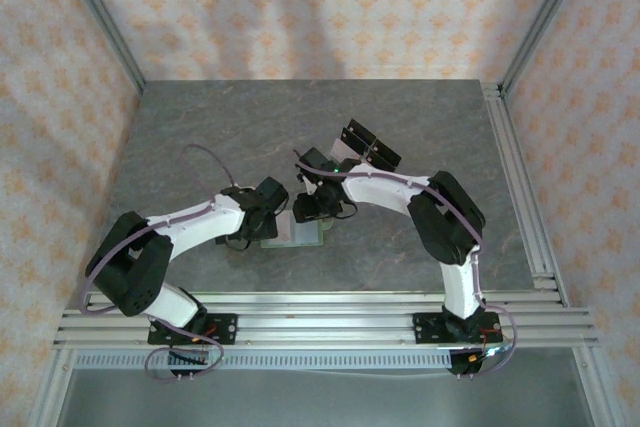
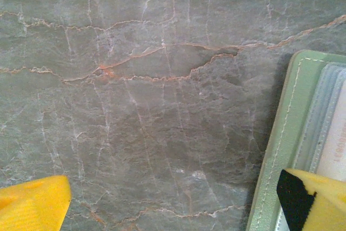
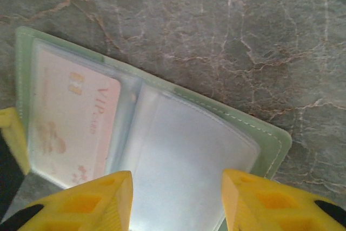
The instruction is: Put the credit cards into the card holder
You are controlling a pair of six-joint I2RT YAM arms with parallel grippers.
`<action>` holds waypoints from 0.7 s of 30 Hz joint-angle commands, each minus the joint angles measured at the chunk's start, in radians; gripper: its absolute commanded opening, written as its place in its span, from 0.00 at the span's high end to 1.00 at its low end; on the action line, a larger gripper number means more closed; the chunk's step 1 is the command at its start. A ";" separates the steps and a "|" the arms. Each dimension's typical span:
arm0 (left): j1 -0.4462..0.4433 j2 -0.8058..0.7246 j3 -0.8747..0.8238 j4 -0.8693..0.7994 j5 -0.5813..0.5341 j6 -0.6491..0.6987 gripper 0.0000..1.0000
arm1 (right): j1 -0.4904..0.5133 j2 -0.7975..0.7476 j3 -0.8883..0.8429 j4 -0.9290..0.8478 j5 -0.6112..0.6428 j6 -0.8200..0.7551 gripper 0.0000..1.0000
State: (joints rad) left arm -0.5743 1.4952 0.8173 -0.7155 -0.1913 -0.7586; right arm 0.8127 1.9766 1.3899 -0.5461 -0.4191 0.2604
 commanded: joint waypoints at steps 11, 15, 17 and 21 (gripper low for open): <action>-0.022 0.022 0.013 -0.001 -0.038 -0.001 0.00 | 0.005 0.048 -0.041 0.096 -0.173 0.082 0.53; -0.025 0.012 0.019 -0.009 -0.043 -0.001 0.00 | 0.004 0.048 -0.061 0.135 -0.202 0.115 0.53; -0.031 -0.007 0.023 -0.018 -0.049 -0.001 0.00 | 0.003 0.046 -0.064 0.142 -0.205 0.121 0.53; -0.049 -0.085 0.023 -0.025 -0.049 -0.004 0.00 | 0.002 0.042 -0.074 0.154 -0.209 0.135 0.53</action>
State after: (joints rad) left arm -0.6064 1.4811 0.8177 -0.7155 -0.1974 -0.7586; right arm 0.8124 2.0041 1.3399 -0.4107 -0.6117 0.3676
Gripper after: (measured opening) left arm 0.997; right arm 0.470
